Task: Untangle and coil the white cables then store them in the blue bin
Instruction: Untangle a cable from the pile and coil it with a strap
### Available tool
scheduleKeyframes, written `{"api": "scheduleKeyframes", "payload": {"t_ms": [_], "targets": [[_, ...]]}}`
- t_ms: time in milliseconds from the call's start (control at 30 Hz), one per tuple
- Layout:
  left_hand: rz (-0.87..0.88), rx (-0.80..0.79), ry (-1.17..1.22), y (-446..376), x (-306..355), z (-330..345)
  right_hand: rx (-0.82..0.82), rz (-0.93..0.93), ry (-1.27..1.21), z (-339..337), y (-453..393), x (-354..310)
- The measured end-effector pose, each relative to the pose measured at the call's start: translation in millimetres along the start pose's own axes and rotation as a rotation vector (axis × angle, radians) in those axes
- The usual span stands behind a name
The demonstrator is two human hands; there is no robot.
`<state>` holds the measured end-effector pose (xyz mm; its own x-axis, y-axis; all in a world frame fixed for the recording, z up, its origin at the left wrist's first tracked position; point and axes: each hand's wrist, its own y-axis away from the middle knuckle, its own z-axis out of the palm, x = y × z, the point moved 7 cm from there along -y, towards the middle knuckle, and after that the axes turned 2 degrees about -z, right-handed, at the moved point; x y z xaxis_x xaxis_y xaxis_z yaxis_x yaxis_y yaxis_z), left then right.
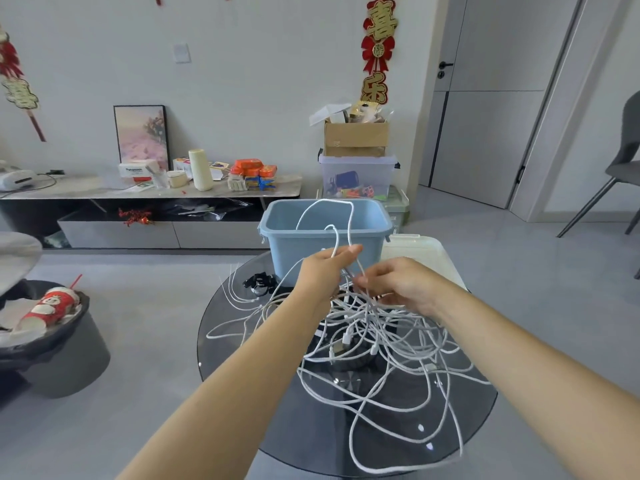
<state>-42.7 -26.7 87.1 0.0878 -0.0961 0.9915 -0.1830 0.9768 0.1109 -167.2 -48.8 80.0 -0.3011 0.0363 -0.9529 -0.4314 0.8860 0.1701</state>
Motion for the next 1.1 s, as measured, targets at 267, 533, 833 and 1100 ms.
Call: {"api": "scheduleKeyframes", "payload": {"t_ms": [267, 533, 833, 1100], "targets": [[0.057, -0.240, -0.438, 1, -15, 12, 0.251, -0.164, -0.006, -34, -4, -21], [0.028, -0.196, -0.421, -5, -23, 9, 0.275, -0.289, -0.247, -47, -15, -69], [0.023, -0.079, -0.276, -4, -1, -3, 0.362, -0.223, -0.334, -54, -16, -67], [0.008, -0.023, -0.062, 0, 6, -2, 0.193, -0.169, 0.183, -14, -14, -13]]}}
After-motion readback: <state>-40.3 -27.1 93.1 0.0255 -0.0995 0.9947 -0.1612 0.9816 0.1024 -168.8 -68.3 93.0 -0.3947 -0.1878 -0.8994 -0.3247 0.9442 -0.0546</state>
